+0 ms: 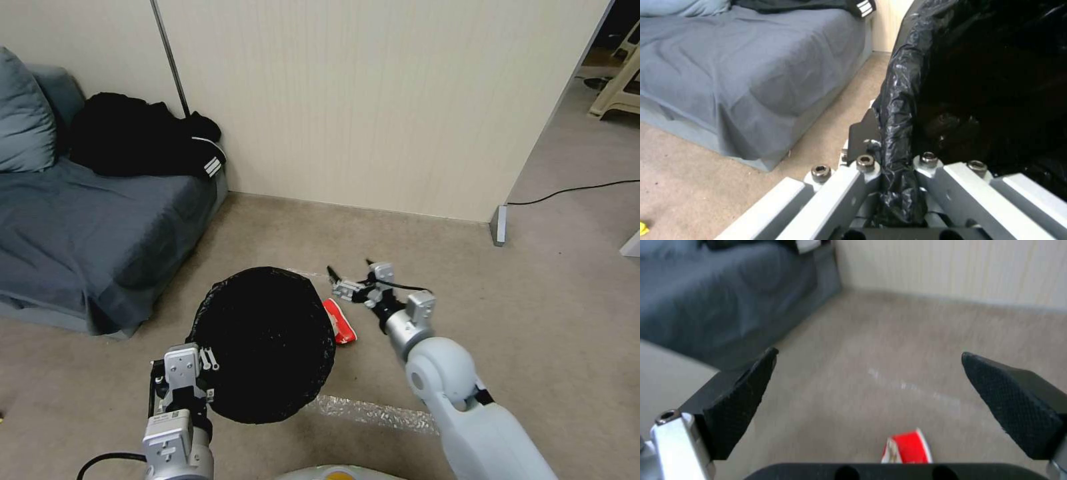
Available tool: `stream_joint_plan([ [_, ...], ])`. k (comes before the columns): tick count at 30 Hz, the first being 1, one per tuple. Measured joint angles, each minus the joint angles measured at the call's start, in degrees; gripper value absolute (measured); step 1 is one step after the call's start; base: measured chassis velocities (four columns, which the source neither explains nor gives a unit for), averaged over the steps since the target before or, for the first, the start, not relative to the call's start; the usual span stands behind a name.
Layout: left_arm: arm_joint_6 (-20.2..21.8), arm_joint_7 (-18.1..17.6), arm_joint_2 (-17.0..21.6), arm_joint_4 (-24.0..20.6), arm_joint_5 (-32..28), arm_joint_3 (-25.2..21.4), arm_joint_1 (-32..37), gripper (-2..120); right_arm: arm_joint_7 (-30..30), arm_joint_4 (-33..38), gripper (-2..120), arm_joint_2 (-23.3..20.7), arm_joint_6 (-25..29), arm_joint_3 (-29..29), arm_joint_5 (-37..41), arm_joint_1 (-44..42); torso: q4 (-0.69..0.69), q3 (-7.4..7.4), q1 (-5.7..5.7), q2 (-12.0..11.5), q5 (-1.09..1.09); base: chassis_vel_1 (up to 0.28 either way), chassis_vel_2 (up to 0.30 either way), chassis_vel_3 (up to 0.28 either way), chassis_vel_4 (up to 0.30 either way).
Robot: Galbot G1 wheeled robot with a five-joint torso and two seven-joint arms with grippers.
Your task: Pick up the trash bin, then pick up the garbage from the floor and place it into the trash bin.
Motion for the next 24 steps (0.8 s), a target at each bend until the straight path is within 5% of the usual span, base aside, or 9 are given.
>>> stream_joint_plan([
  [24, 0.0, 0.0, -0.2, 0.0, -0.1, 0.4, -0.2, 0, -5.0, -19.7, 100, 0.1, 0.7, -6.4, -5.4, 3.7, 0.0, 0.0, 0.0, 0.0, 0.0, 0.0, 0.0, 0.0, 0.0],
])
